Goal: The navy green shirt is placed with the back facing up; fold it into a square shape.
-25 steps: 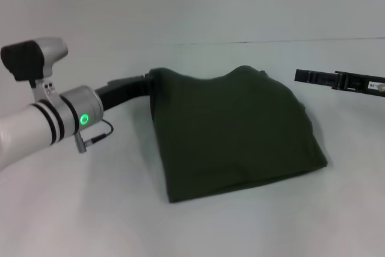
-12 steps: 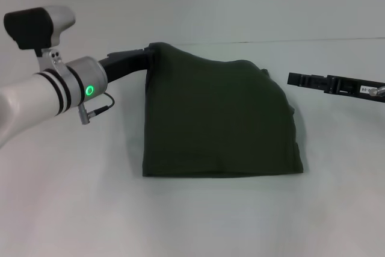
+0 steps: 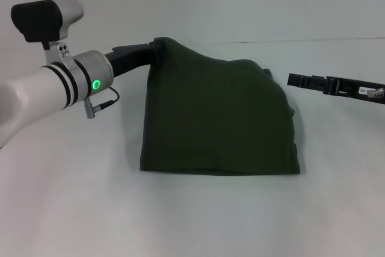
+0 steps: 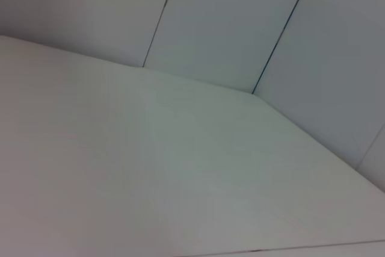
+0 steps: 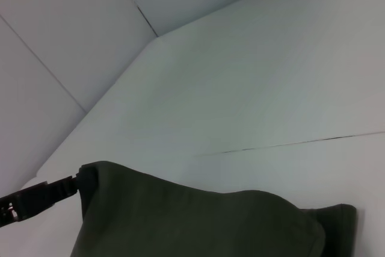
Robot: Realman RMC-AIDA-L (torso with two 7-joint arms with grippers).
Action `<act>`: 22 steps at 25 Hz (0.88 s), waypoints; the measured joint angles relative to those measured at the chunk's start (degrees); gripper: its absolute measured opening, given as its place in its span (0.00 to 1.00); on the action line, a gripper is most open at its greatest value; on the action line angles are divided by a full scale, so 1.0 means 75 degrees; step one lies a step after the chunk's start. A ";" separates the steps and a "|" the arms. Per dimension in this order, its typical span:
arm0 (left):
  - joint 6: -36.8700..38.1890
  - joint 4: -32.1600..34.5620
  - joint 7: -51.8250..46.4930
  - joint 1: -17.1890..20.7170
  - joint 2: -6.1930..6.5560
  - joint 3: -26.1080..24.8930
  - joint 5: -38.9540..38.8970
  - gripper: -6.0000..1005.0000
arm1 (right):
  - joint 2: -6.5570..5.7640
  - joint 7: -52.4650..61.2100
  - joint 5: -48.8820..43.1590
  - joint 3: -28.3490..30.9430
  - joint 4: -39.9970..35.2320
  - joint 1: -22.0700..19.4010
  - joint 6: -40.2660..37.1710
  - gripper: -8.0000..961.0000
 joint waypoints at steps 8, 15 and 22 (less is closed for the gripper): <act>-0.0083 0.0022 0.0000 0.0077 -0.0013 -0.0070 -0.0114 0.15 | 0.0001 0.0001 0.0021 0.0000 0.0000 0.0033 0.0134 0.94; 0.0400 0.0159 0.0011 0.0269 -0.0005 -0.0025 -0.0541 0.30 | 0.0018 0.0001 0.0021 0.0001 0.0000 0.0104 0.0288 0.93; 0.3626 0.0495 0.0324 0.1017 -0.0005 -0.0020 -0.1007 0.51 | -0.0051 0.0064 0.0035 0.0111 -0.0008 0.0166 0.0353 0.91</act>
